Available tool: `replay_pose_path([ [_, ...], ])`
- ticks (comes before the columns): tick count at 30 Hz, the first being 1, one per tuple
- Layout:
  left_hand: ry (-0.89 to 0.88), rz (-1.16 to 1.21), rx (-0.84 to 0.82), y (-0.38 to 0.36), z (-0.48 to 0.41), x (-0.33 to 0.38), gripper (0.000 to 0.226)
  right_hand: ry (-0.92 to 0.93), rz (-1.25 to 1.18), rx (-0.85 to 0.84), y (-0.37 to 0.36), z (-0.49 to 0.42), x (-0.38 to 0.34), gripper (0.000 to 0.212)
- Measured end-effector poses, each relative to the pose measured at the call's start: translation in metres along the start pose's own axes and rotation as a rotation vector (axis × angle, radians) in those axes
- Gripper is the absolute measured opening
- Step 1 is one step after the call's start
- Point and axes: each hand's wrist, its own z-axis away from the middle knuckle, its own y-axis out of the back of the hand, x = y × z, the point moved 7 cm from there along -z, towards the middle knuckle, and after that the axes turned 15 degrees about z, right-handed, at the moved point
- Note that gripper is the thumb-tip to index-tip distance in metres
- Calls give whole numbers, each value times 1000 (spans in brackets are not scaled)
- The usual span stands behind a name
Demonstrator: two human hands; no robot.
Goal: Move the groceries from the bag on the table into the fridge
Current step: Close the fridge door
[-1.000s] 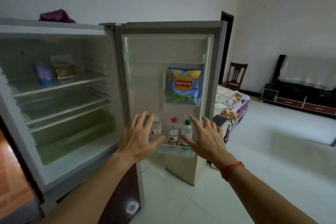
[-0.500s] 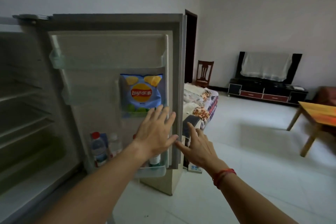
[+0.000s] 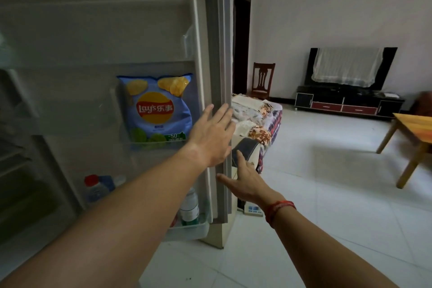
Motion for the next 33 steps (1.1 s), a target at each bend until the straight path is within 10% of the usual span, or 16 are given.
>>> replay_pose_path([
  [33,-73,166,219,26,182,12,71,61,-195,80,-26,132,-59,114],
])
